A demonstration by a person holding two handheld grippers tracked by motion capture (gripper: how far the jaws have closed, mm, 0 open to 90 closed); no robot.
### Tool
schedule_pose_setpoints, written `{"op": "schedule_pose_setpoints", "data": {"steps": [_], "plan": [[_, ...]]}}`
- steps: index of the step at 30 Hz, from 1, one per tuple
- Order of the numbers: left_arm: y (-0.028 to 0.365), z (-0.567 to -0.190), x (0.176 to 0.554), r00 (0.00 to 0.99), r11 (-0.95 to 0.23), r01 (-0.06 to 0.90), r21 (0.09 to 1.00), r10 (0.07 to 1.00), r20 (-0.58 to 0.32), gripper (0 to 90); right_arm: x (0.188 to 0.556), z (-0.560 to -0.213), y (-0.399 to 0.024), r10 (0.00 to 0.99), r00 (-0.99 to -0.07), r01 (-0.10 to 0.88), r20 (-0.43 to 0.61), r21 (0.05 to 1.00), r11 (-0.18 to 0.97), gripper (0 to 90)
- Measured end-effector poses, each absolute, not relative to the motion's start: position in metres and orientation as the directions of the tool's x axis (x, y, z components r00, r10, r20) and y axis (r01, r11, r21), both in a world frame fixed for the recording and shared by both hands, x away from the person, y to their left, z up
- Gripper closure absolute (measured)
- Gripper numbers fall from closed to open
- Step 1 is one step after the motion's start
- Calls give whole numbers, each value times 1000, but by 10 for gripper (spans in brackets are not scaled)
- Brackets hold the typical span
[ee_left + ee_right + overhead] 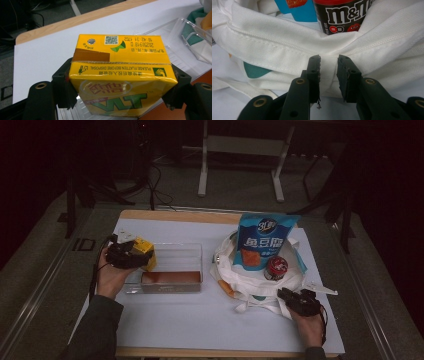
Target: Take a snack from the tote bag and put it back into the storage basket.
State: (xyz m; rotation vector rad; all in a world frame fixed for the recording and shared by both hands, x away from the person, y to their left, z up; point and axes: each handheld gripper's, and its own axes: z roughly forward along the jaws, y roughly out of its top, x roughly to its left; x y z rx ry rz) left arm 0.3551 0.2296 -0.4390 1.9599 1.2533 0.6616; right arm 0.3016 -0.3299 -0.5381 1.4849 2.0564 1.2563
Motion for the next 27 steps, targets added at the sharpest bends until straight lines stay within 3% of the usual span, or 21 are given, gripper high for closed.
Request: {"op": "schedule_pose_setpoints", "data": {"steps": [27], "plan": [[237,-466,353,336,-274,608,745,939,71,277,302,-538,-330,879,-415,608,234,790,76,721]]}}
